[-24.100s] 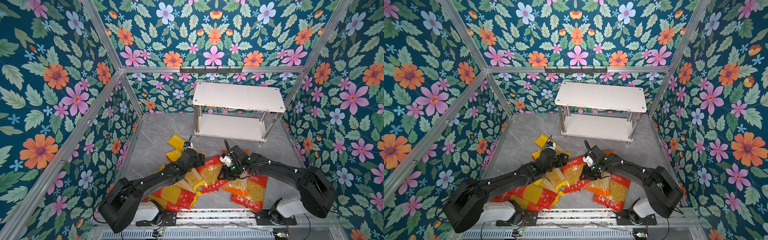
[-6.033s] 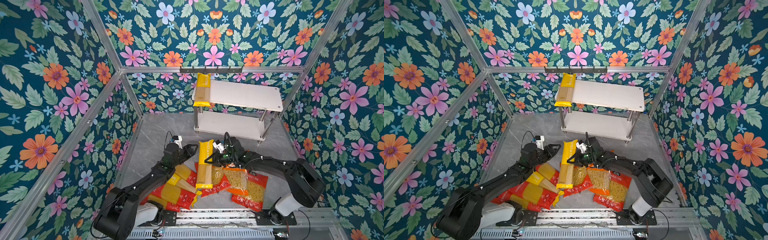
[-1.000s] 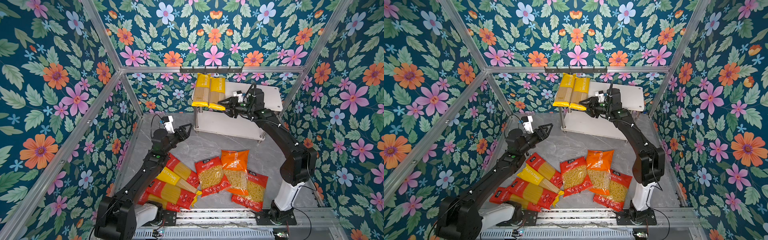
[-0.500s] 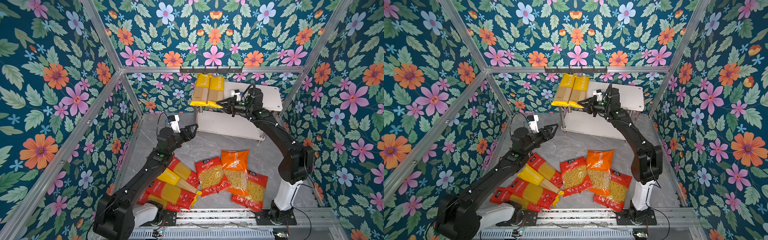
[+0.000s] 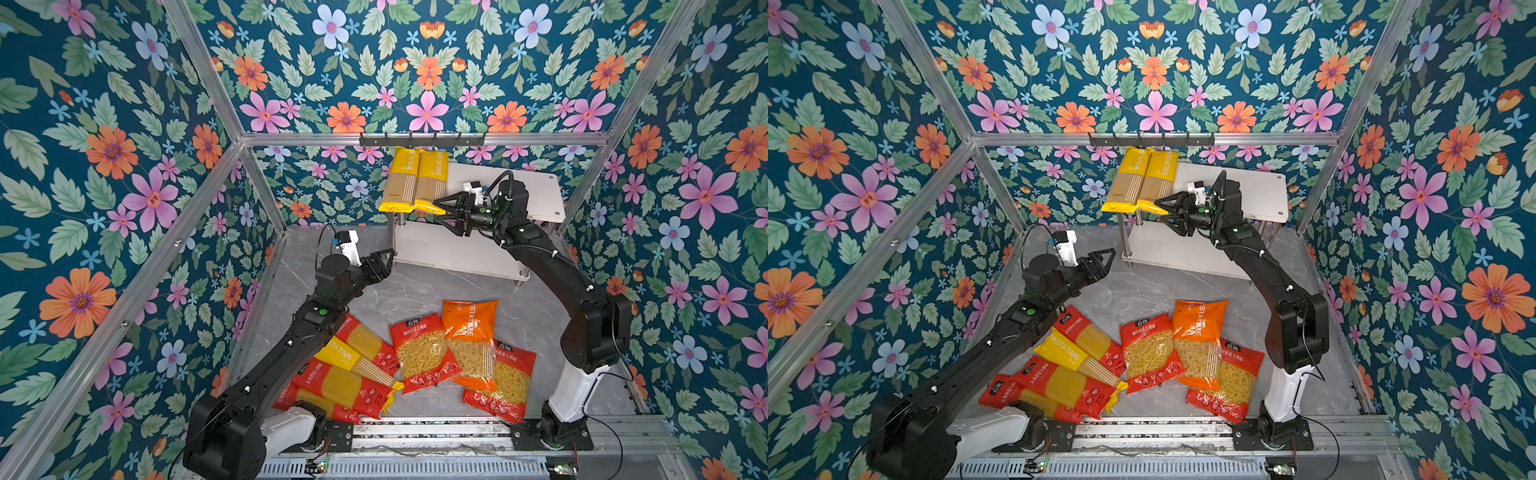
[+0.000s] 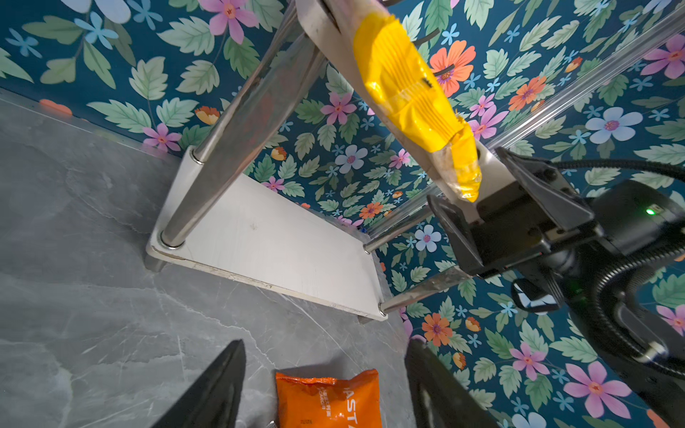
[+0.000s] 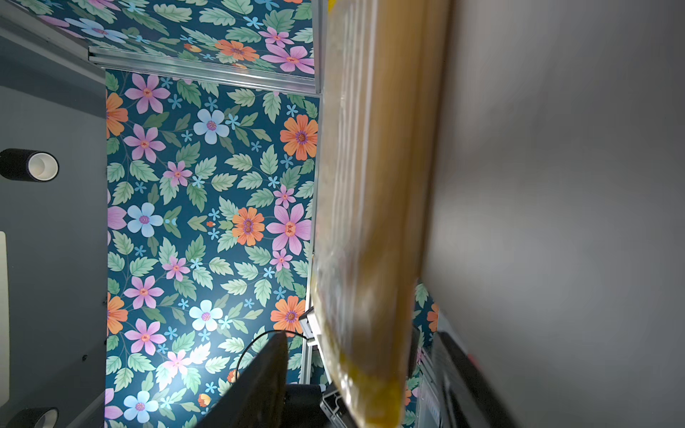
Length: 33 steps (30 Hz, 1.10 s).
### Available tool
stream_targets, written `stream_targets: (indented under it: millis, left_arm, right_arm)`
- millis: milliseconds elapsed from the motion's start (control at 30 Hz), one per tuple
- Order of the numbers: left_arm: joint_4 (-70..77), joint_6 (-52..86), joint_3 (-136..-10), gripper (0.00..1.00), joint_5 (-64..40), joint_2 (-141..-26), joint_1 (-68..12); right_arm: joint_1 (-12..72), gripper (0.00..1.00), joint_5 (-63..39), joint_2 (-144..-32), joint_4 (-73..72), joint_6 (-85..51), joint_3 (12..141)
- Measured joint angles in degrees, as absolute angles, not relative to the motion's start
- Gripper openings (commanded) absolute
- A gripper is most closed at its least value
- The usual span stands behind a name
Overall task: Arrange pasta packages on shelves
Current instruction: Place the pasta bag on the shelf, then pick up the pasta bag from the middle-left of the table.
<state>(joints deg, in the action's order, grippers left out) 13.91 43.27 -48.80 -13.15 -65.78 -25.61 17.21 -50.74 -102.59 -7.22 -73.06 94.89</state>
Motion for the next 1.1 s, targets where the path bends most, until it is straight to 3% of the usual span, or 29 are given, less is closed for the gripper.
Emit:
stream_targets:
  millis: [267,533,867,1100]
  left_arm:
    - [7.22,42.94,-45.12,0.72,-6.63,-60.99,-26.0]
    - [3.64,43.42,-40.01,0.73,-1.41,-56.66,-26.87]
    - [4.16,44.69,-37.98,0.73,-0.86,-58.39,-27.05]
    - [-1.08,44.91,-37.08,0.73,3.03,-57.76,-26.98]
  right_arm:
    - [22.55,0.66,-47.77,-90.37,-8.03,-68.36,80.12]
    - [33.28,0.65,-36.47,-81.14,-3.38,-58.24,66.61]
    - [37.85,0.65,-26.72,-78.13,3.64,-48.84,61.1]
    - [42.39,0.64,-23.35,-81.89,6.15,-45.01,58.35]
